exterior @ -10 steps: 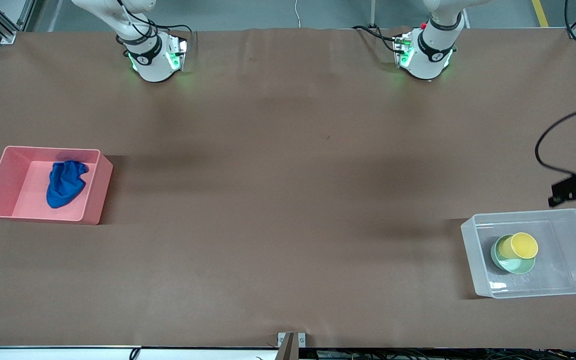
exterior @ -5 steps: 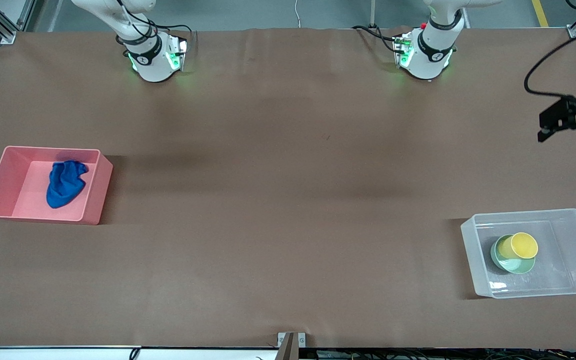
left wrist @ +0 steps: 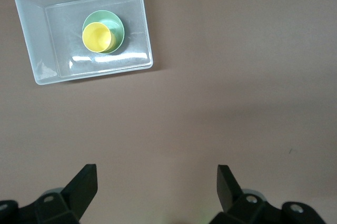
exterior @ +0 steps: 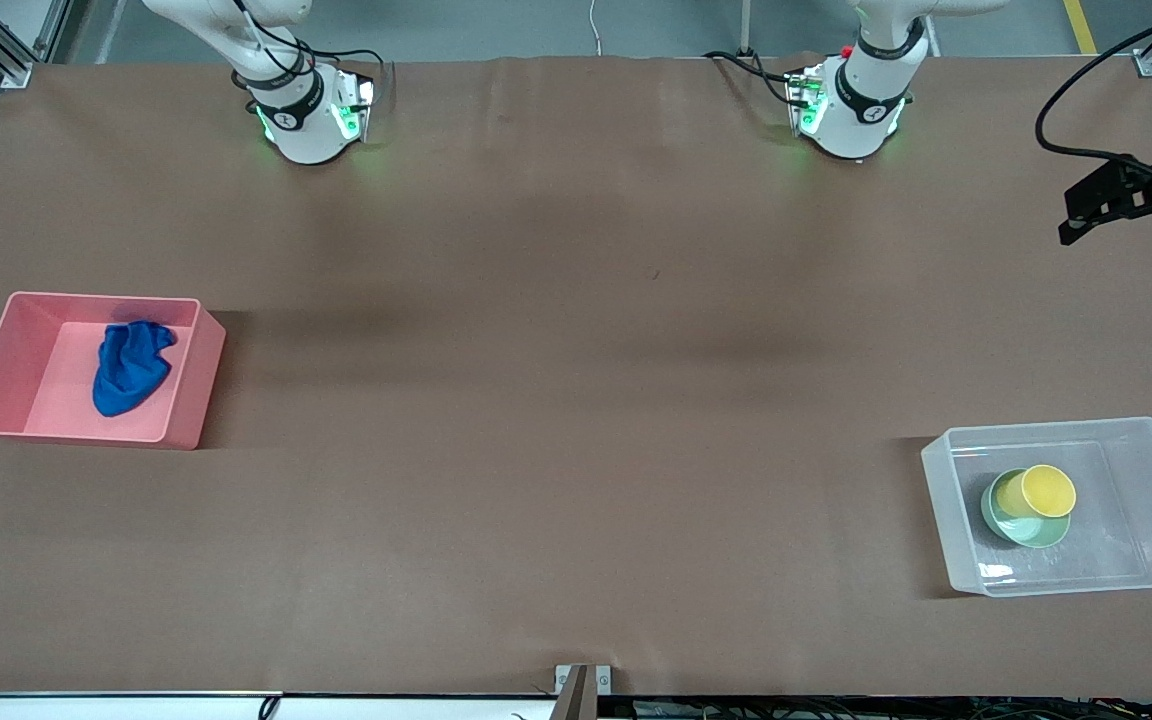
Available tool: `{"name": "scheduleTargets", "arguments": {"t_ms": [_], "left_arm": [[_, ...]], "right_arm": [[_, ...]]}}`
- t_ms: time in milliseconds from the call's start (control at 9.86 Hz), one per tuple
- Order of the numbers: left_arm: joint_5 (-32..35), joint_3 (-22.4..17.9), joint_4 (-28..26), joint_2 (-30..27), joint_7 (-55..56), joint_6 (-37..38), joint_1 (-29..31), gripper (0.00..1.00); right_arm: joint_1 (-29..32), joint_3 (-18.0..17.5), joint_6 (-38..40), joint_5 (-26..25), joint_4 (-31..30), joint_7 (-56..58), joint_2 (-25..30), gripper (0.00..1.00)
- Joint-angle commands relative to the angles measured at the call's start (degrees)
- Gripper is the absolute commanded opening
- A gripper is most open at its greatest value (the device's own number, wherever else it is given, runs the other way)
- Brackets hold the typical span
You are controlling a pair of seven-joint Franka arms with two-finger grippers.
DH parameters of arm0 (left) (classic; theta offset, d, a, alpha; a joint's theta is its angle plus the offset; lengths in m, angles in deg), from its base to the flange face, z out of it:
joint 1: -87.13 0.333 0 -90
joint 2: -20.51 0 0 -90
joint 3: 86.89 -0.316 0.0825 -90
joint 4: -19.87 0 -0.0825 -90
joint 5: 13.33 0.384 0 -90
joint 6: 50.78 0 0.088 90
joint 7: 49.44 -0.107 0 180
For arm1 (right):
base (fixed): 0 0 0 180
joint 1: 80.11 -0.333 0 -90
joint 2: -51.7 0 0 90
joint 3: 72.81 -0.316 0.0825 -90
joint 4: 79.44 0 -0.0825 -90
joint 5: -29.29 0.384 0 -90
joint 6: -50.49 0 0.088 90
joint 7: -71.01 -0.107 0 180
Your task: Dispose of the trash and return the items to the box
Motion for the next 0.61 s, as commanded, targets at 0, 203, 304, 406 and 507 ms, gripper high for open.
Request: {"name": "scheduleTargets", "arguments": {"t_ms": [0,203,304,406,507], "left_arm": [[-0.62,-0.45,-4.36,-1.30,1.11,-1.51,-0.53,1.00],[-0.62,-0.45,-4.36,-1.22,1.19,-2.04,-0.62,1.00],[-0.53,-0.45,-4.36,-1.04,1.89,-2.30,-0.62,1.00],[-0.53,-0.45,-4.36,-0.95,2.51,-2.39,-0.62,1.00],[-0.62,-0.36,-4.36,-0.87,3.47,-2.66,-0.79,1.00]], "right_arm": [[0.18,-0.23,-0.17,0.33,-0.14,-0.62,0.44,1.00],[0.09,-0.23,-0.17,0.33,-0.05,-0.62,0.44,1.00],[0.09,-0.32,-0.17,0.33,-0.05,-0.62,0.44,1.00],[0.26,-0.32,0.00,0.33,-0.13,-0.54,0.44,1.00],[0.18,-0.24,-0.17,0.33,-0.05,-0.54,0.35,1.00]]}}
